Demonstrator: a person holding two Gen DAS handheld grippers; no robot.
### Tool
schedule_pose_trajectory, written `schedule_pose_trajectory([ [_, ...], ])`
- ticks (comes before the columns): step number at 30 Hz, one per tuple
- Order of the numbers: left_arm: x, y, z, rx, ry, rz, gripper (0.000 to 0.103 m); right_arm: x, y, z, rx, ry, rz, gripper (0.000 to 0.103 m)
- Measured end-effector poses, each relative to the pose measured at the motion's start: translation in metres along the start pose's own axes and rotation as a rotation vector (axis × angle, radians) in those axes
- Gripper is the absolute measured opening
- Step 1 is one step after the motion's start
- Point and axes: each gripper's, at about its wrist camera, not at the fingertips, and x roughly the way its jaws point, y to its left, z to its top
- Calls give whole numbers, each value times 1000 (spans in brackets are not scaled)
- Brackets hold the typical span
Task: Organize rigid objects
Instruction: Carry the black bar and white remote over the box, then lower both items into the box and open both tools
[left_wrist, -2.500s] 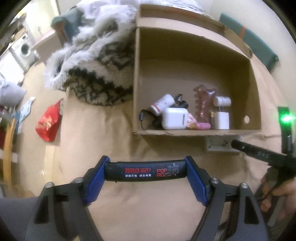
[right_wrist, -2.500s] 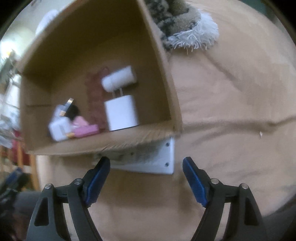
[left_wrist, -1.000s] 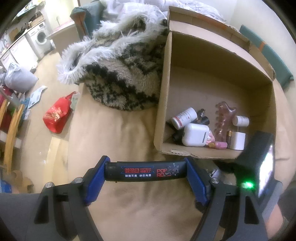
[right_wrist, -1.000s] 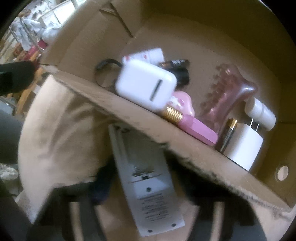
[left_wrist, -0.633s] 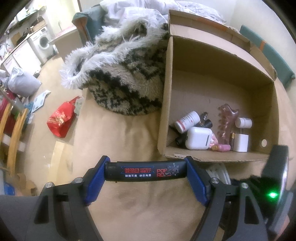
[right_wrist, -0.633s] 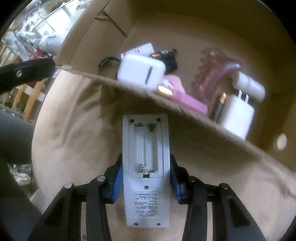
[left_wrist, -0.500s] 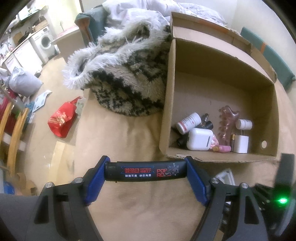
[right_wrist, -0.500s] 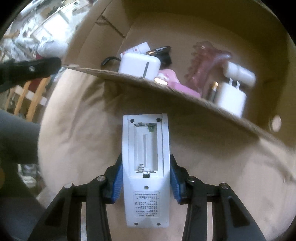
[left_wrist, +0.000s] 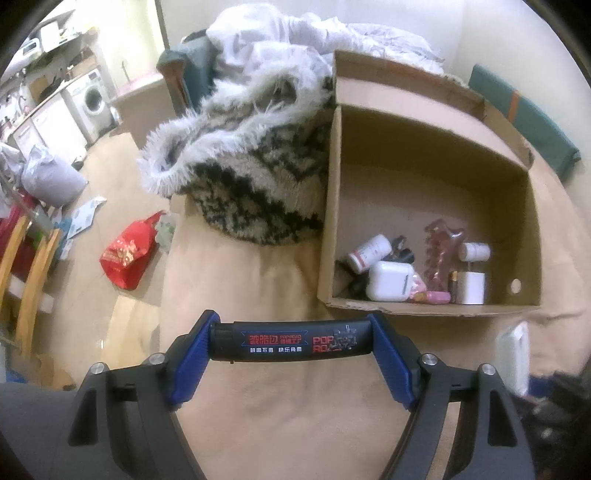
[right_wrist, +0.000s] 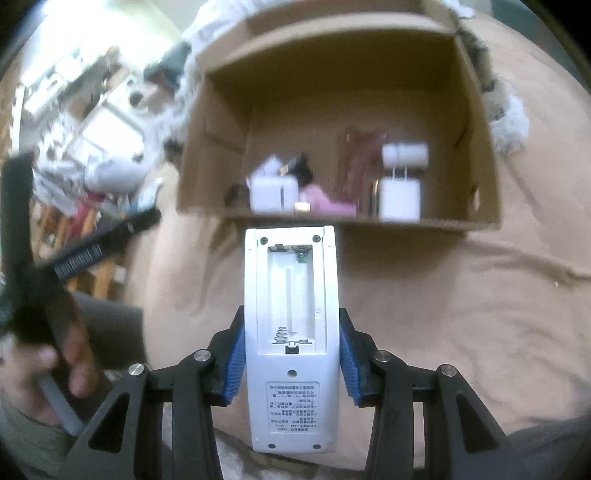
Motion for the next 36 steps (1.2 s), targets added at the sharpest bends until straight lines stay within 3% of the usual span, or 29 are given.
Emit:
schedule_pose_trajectory([
  [4,-6,-3,5,-15,5,-45,79,-14,11,14,13,-81,8,46],
  [8,-1,-14,23,10,60,-95,79,-20,10,37,30,-128,-1,46],
  [12,1,-19,47,3,42,-106,79,-28,3,66,38,-166,-41,46],
  [19,16,-46,88,51,31,-131,79,-15,-9,110,17,-158,-85,46],
  [22,28,-66,97,106,25,-105,79,0,-14,126,20,-146,-83,46],
  [36,102,-101,104,167,114,-32,79,51,-54,154,115,-65,-109,46],
])
